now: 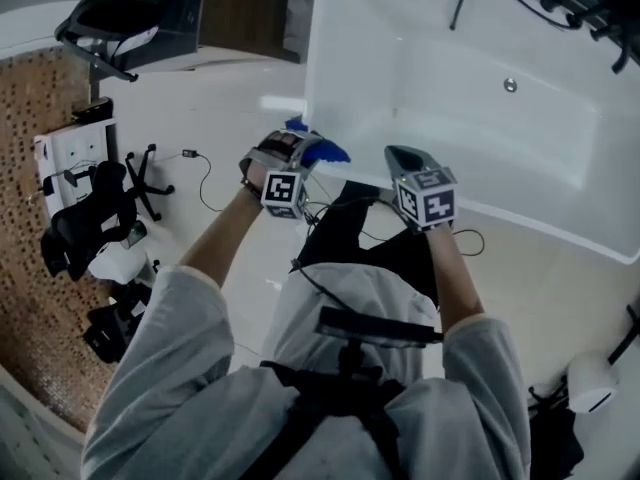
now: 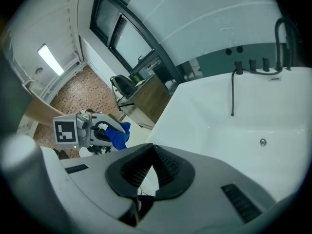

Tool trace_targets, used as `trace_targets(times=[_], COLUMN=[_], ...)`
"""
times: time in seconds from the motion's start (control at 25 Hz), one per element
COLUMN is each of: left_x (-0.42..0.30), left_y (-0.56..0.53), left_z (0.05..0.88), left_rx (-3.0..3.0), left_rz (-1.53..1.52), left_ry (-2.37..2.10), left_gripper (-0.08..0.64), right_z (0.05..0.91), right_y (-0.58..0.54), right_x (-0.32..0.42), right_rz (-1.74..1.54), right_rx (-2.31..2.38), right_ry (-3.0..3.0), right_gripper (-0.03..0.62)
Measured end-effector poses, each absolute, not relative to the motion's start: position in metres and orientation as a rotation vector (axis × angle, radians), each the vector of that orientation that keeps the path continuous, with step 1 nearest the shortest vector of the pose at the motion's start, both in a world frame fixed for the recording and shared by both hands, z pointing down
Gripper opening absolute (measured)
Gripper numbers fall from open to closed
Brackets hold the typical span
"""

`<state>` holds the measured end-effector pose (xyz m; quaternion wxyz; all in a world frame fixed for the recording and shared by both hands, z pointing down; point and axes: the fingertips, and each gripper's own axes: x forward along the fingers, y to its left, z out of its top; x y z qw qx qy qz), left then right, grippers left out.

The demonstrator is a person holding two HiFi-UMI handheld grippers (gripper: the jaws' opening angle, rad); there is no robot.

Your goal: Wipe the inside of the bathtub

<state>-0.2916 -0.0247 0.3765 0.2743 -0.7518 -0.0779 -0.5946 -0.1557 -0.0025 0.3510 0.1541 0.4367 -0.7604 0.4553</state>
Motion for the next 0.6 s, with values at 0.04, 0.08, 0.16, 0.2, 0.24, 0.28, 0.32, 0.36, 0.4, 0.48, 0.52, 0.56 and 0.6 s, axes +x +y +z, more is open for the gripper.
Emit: trace_targets(times=[0.04,0.08,0.16,0.2,0.24,0.28,0.32,0.36,0.4,0.48,0.52,0.56,0.6], left_x=[-0.293,-0.296,-0.302,-0.305,-0.307,-0.311,-0.315,-0.317,-0.316,-0.313,-0.31,-0.309,-0.309], left_y=[-0.029,-0.033,-0.038,-0.04,-0.041,-0.043,-0.046,-0.049,-0.051,-0.053,-0.051,-0.049,-0.047], left_z=[0.387,0.398,0.421,0.432,0.443,0.455,0.466,0.476,0.482,0.496,0.502,0.508,0.516], left_rx=[-1.978,-1.94,-1.885,-1.86,-1.837,-1.806,-1.769,-1.739,-1.719,-1.679,-1.667,-1.649,-1.618], left_rz=[-1.586,-1.575,-1.556,-1.548,-1.541,-1.536,-1.533,-1.529,-1.525,-1.511,-1.503,-1.495,-1.489], left_ry=[-0.245,-0.275,-0.328,-0.359,-0.393,-0.429,-0.463,-0.491,-0.515,-0.577,-0.612,-0.651,-0.696], left_gripper=[0.129,0.129,0.129,0.129,0.129,0.129,0.129,0.129,0.129,0.129,0.129,0.129,0.129], right_z=[0.362,0.373,0.394,0.404,0.414,0.423,0.429,0.435,0.439,0.448,0.453,0.458,0.463], right_y=[-0.006,-0.009,-0.014,-0.017,-0.019,-0.021,-0.024,-0.027,-0.03,-0.034,-0.035,-0.034,-0.034], right_x=[-0.159,-0.161,-0.167,-0.169,-0.17,-0.172,-0.175,-0.177,-0.18,-0.183,-0.184,-0.184,-0.184], right_rz=[1.303,1.303,1.319,1.321,1.313,1.302,1.297,1.295,1.297,1.312,1.321,1.329,1.336], right_rx=[1.237,1.226,1.217,1.216,1.213,1.207,1.199,1.192,1.186,1.18,1.179,1.179,1.182], right_ry=[-2.187,-2.191,-2.191,-2.186,-2.181,-2.177,-2.175,-2.177,-2.182,-2.188,-2.186,-2.183,-2.179], right_gripper=[0.009,0.009,0.009,0.009,0.009,0.009,0.009,0.009,0.009,0.009,0.009,0.009,0.009])
